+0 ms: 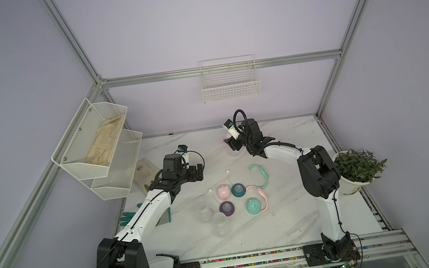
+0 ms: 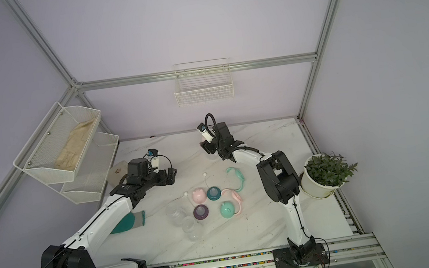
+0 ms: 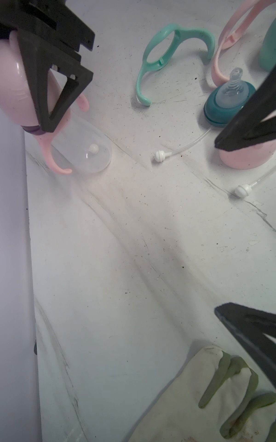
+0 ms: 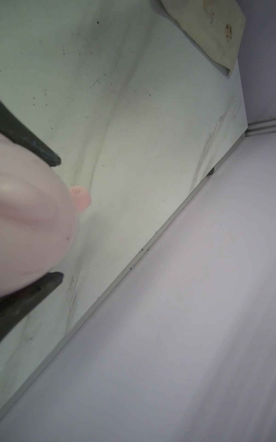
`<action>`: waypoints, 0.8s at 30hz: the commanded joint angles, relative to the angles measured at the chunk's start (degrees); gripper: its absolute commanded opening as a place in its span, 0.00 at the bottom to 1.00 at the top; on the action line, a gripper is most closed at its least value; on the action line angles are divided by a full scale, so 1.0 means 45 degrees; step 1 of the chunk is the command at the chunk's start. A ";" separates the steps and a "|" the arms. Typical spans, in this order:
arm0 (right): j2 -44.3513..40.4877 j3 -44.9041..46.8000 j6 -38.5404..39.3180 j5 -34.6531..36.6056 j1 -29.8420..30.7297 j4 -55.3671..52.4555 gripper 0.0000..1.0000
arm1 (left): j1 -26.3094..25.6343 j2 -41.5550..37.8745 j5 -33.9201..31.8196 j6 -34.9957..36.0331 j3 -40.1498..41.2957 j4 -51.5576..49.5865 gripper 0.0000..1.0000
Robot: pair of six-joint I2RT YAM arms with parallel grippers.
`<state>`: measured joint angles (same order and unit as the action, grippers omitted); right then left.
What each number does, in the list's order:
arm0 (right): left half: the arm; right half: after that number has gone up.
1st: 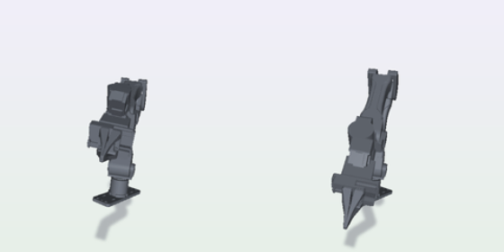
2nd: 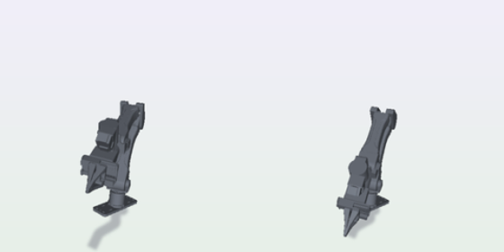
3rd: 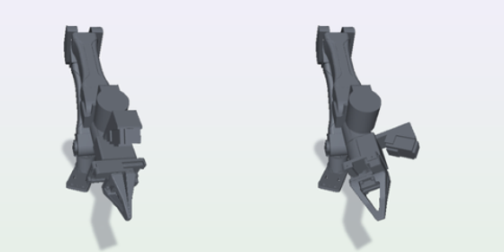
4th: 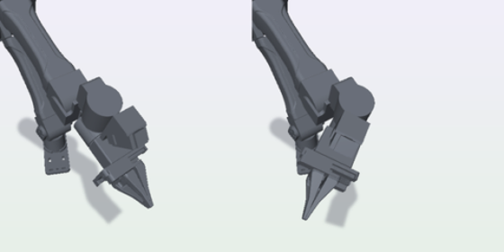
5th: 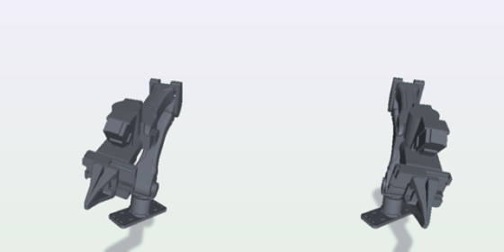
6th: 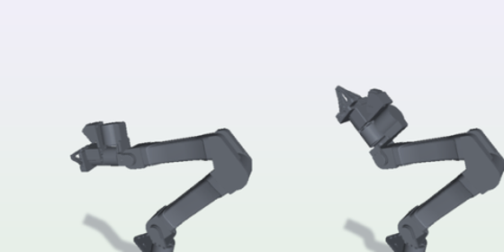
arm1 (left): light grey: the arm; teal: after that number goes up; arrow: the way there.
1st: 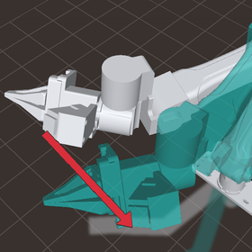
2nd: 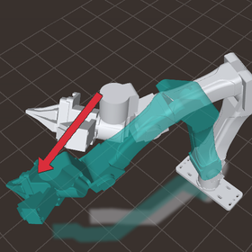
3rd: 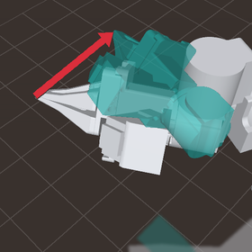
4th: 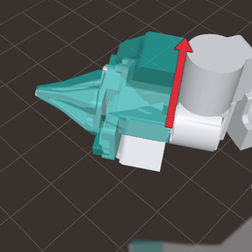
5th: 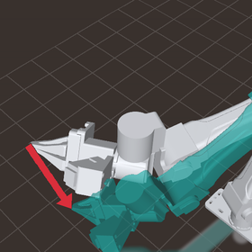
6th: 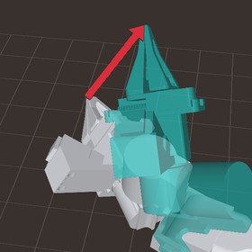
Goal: Assemble the baby bottles
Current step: Close the lid on the baby bottle.
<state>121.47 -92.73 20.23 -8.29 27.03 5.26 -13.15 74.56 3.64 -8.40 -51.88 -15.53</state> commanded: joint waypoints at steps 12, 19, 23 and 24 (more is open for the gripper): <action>0.0355 -0.2105 -0.1668 -0.2226 -0.0898 -0.1985 0.70 | 0.0057 0.0177 0.0752 0.0251 -0.0210 -0.0088 1.00; 0.0877 -0.2886 -0.1849 -0.3164 -0.1079 -0.3010 0.70 | 0.0061 0.0077 0.0841 0.0324 -0.0210 -0.0142 1.00; 0.1114 -0.3131 -0.1750 -0.3274 -0.1102 -0.3400 0.70 | 0.0055 0.0034 0.0880 0.0344 -0.0210 -0.0169 1.00; 0.1175 -0.3185 -0.1727 -0.3279 -0.1103 -0.3463 0.70 | 0.0056 0.0032 0.0890 0.0344 -0.0210 -0.0177 1.00</action>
<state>125.91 -105.41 12.64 -21.06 22.22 -7.77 -13.15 75.22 6.48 -7.81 -51.88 -16.86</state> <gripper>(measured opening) 0.705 0.997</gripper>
